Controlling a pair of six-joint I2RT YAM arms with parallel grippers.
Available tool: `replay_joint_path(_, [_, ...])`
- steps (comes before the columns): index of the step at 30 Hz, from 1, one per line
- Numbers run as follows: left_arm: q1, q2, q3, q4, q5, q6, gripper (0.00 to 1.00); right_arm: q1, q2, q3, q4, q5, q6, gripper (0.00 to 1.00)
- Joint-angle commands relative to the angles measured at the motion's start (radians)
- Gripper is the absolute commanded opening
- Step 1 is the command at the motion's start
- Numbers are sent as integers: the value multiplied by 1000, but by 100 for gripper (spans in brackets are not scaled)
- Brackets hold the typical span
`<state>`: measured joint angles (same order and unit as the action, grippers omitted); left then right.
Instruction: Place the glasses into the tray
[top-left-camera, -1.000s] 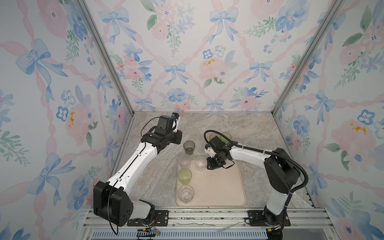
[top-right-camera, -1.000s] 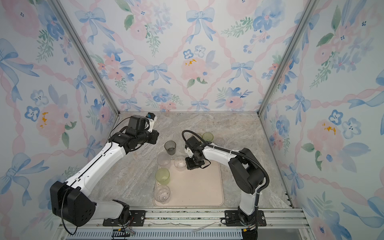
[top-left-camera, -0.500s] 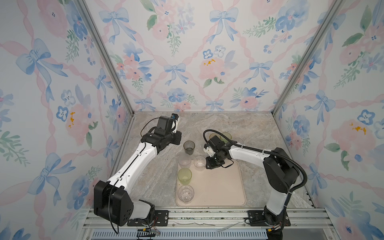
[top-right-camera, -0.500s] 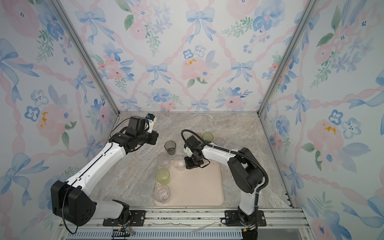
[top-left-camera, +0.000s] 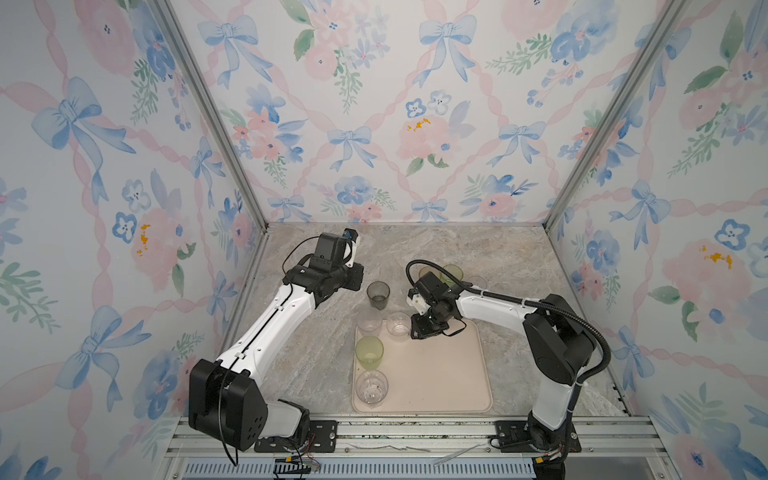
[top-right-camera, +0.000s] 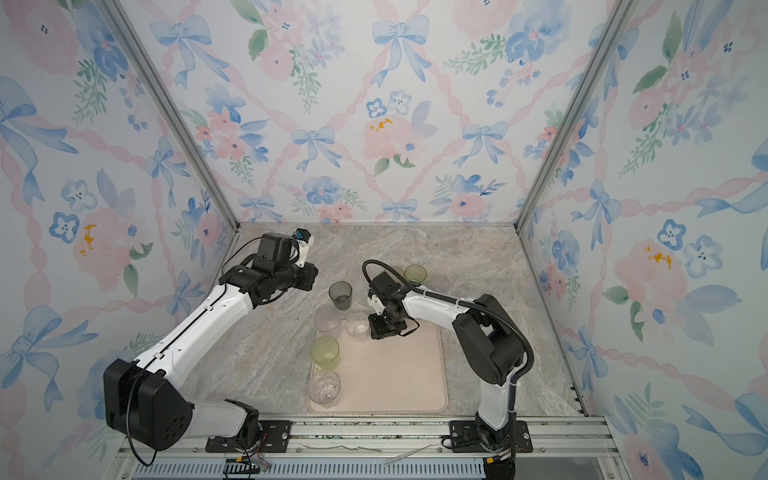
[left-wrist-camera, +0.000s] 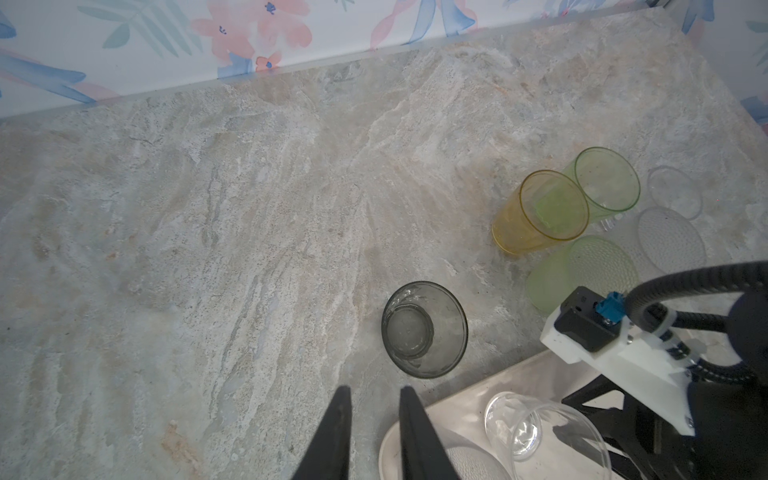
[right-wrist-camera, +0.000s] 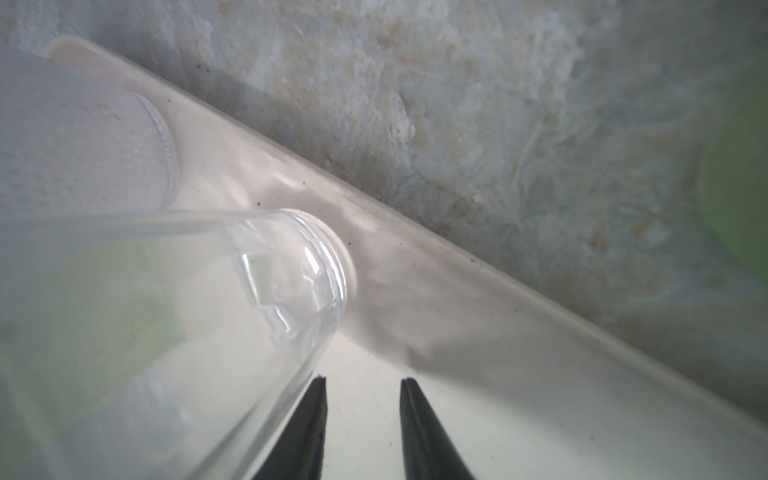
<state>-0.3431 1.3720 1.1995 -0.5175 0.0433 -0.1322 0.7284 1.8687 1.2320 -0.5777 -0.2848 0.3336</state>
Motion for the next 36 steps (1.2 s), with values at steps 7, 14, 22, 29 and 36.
replay_joint_path(7, [8,7,-11,13,19,3,24,-10,-17,-8,-7,-2,8,35])
replay_joint_path(14, [8,13,-9,13,19,6,24,-29,-63,-2,-77,64,-20,35])
replay_joint_path(22, [8,29,-5,12,14,6,24,-38,-117,14,-152,132,-48,37])
replay_joint_path(29, [10,27,-36,41,-61,-10,27,-34,-209,163,-273,200,-120,37])
replay_joint_path(36, [64,10,-145,193,-7,-94,30,-29,-70,414,-303,182,-190,42])
